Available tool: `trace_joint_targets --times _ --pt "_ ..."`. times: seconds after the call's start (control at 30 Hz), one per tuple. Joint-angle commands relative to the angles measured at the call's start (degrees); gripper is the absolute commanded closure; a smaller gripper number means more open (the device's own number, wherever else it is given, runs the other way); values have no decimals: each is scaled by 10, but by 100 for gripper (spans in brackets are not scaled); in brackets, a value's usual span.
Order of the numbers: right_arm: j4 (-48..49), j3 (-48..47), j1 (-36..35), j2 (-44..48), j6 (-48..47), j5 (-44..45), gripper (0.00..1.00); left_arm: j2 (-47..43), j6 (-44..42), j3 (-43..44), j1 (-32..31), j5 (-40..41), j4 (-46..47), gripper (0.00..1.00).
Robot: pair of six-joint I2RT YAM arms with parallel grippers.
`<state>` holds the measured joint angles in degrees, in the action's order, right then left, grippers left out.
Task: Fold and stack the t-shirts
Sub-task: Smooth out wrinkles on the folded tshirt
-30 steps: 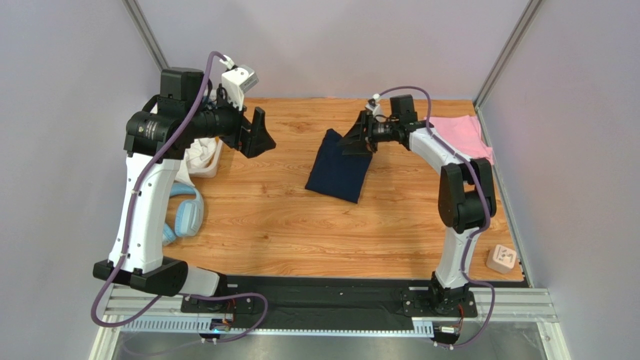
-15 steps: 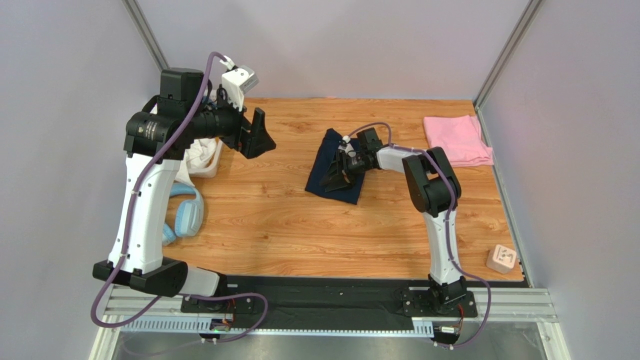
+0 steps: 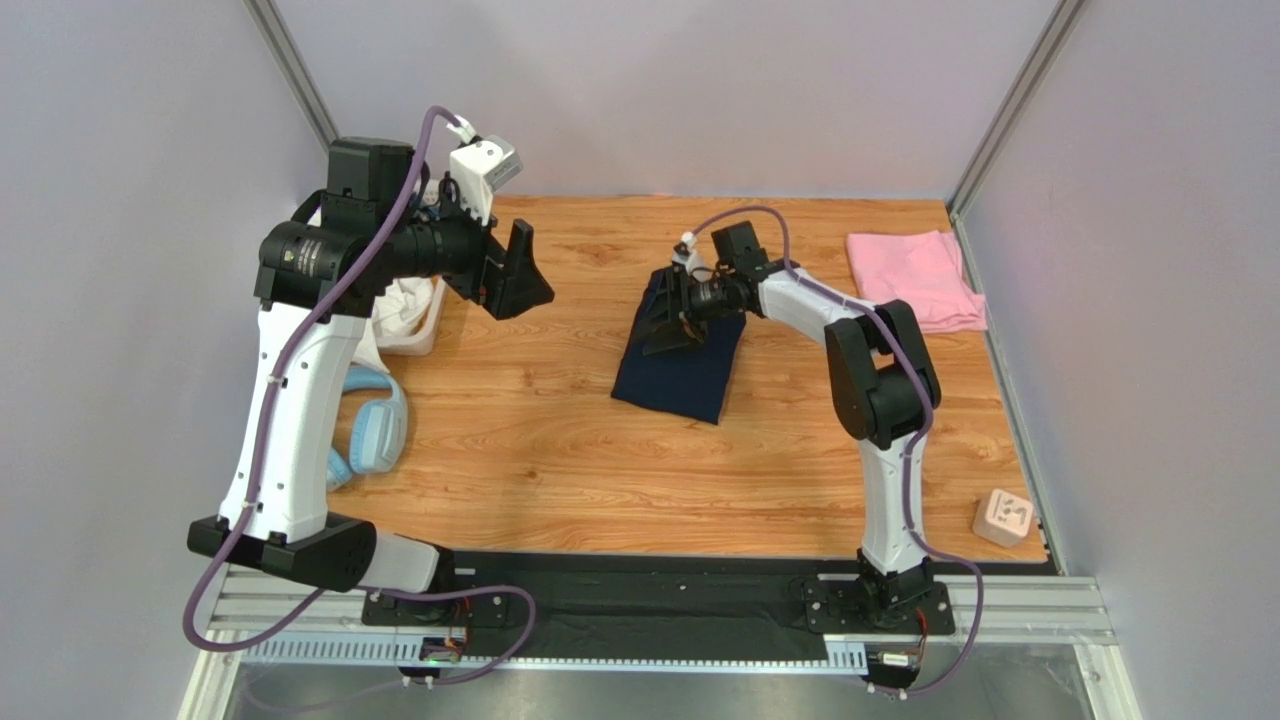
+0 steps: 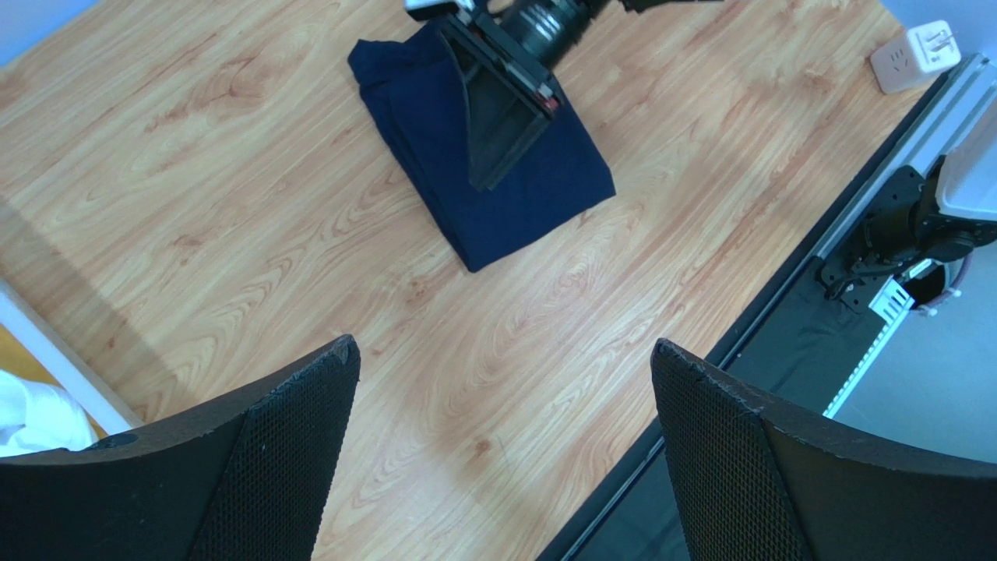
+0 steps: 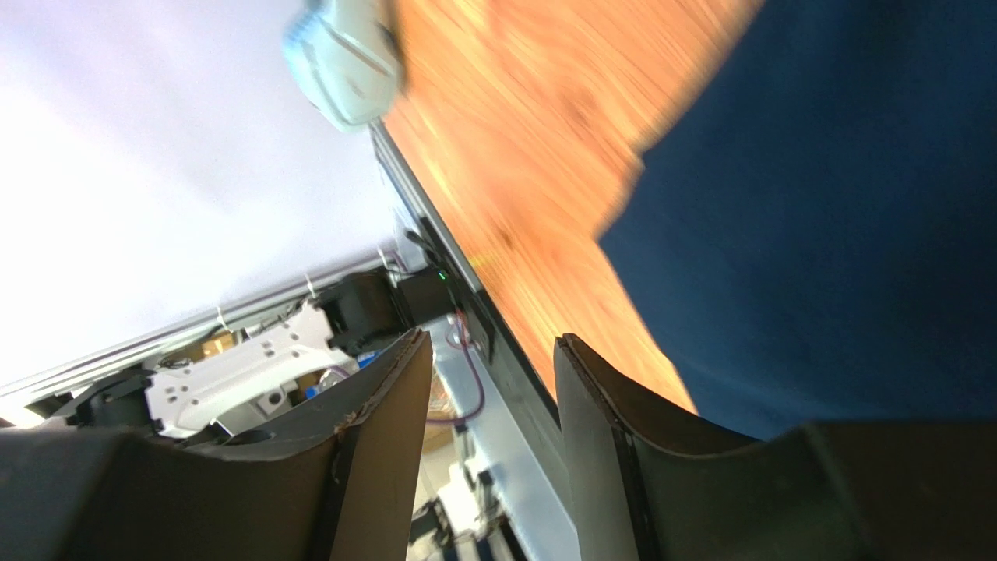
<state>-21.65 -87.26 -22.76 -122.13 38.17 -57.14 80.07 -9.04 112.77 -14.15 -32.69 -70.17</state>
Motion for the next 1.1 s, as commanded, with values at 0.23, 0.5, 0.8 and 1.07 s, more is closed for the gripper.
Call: trace_joint_targets --times 0.23,0.5,0.8,1.07 --pt "45 -74 -30 -120 54 -24 54 -15 -8 4 3 -8 -1 0" --pt "40 -65 -30 -115 32 -40 53 -18 0 3 3 -21 -2 0" --pt "35 63 -8 56 -21 -27 52 -27 3 -6 3 -46 -2 0" --pt "42 64 37 20 -19 -45 52 -33 6 -4 3 -58 -7 0"
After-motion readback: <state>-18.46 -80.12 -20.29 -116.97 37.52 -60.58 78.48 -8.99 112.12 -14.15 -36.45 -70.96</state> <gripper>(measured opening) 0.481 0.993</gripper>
